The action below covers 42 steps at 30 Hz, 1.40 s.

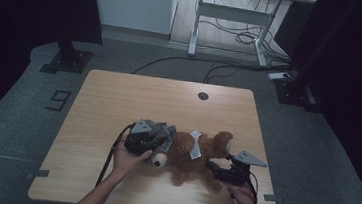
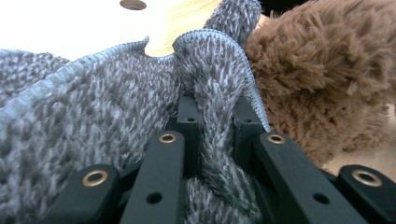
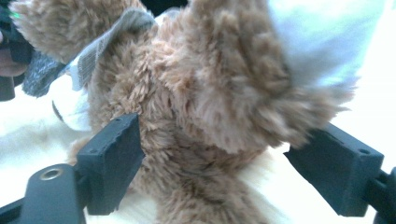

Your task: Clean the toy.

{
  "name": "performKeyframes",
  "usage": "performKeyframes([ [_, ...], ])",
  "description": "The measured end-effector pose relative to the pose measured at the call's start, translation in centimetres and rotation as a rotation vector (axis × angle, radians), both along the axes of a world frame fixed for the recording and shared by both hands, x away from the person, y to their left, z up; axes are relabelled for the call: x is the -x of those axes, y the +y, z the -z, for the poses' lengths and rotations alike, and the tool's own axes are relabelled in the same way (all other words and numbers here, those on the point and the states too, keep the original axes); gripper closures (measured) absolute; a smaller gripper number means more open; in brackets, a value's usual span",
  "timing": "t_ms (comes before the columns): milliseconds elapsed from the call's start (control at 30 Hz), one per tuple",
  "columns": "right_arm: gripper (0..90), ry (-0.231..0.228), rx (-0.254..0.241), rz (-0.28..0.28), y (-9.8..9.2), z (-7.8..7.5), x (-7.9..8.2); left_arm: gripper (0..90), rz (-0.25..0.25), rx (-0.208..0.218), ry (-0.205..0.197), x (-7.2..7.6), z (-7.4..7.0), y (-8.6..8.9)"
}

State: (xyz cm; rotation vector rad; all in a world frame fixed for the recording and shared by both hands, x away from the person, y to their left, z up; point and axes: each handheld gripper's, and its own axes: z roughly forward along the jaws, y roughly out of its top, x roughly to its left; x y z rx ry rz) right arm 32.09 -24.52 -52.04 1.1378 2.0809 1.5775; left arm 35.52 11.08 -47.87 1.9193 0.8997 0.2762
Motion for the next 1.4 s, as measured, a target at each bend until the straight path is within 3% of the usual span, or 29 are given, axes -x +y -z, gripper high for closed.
performKeyframes([
  [133, 13.5, 0.056, 0.124, -0.081, 1.8, 1.4, -0.2, 78.0, 0.011, 0.020, -0.003, 0.8, 0.2, 0.4],
  [200, 14.7, 0.069, 0.171, -0.091, 2.5, 1.9, -0.3, 78.1, 0.020, 0.019, -0.007, 1.4, 0.2, 0.5],
  [267, 21.0, 0.064, 0.206, -0.088, 3.2, 2.3, -0.4, 78.1, 0.026, 0.023, -0.009, 1.7, 0.3, 0.6],
  [333, 32.6, 0.054, 0.223, -0.097, 3.5, 2.4, -0.4, 78.1, 0.029, 0.034, -0.010, 1.9, 0.5, 0.7],
  [367, 40.7, 0.045, 0.241, -0.096, 3.8, 2.5, -0.4, 78.1, 0.034, 0.038, -0.010, 2.1, 0.5, 0.8],
  [400, 49.0, 0.003, 0.281, -0.092, 4.1, 2.5, -0.5, 78.2, 0.034, 0.040, -0.014, 2.2, 0.6, 0.7],
  [467, 58.1, -0.019, 0.313, -0.073, 4.5, 2.4, -0.6, 78.2, 0.039, 0.036, -0.019, 2.4, 0.7, 0.6],
  [567, 63.2, -0.093, 0.362, -0.010, 5.0, 2.1, -0.9, 78.2, 0.049, 0.032, -0.020, 2.6, 0.7, 0.3],
  [633, 64.0, -0.119, 0.366, 0.021, 5.1, 2.0, -1.5, 78.1, 0.043, 0.031, -0.024, 2.5, 0.7, 0.1],
  [733, 63.7, -0.140, 0.376, 0.026, 5.2, 2.4, -2.4, 78.1, 0.039, 0.034, -0.021, 2.3, 0.7, -0.1],
  [833, 58.5, -0.149, 0.373, 0.014, 5.0, 2.6, -2.1, 78.1, 0.039, 0.030, -0.025, 2.4, 0.7, -0.1],
  [933, 44.6, -0.120, 0.325, -0.003, 4.0, 2.5, -1.5, 78.1, 0.041, 0.043, -0.018, 2.5, 0.8, 0.1],
  [1033, 32.8, -0.102, 0.211, 0.013, 1.9, 1.8, -0.7, 78.1, 0.042, 0.051, -0.019, 2.7, 0.9, 0.1],
  [1167, 23.4, -0.126, 0.071, 0.105, -1.1, -0.5, 0.2, 78.1, 0.043, 0.051, -0.024, 2.9, 1.0, 0.0],
  [1300, 25.5, -0.133, 0.026, 0.086, -1.4, -2.2, 0.2, 78.0, 0.044, 0.052, -0.025, 3.0, 1.0, 0.1],
  [1367, 28.2, -0.145, 0.035, 0.066, -0.7, -2.4, 0.0, 77.9, 0.039, 0.053, -0.026, 3.1, 1.0, 0.1],
  [1400, 35.6, -0.148, 0.039, 0.070, -0.4, -2.4, -0.1, 77.9, 0.037, 0.053, -0.025, 3.1, 1.0, 0.1],
])
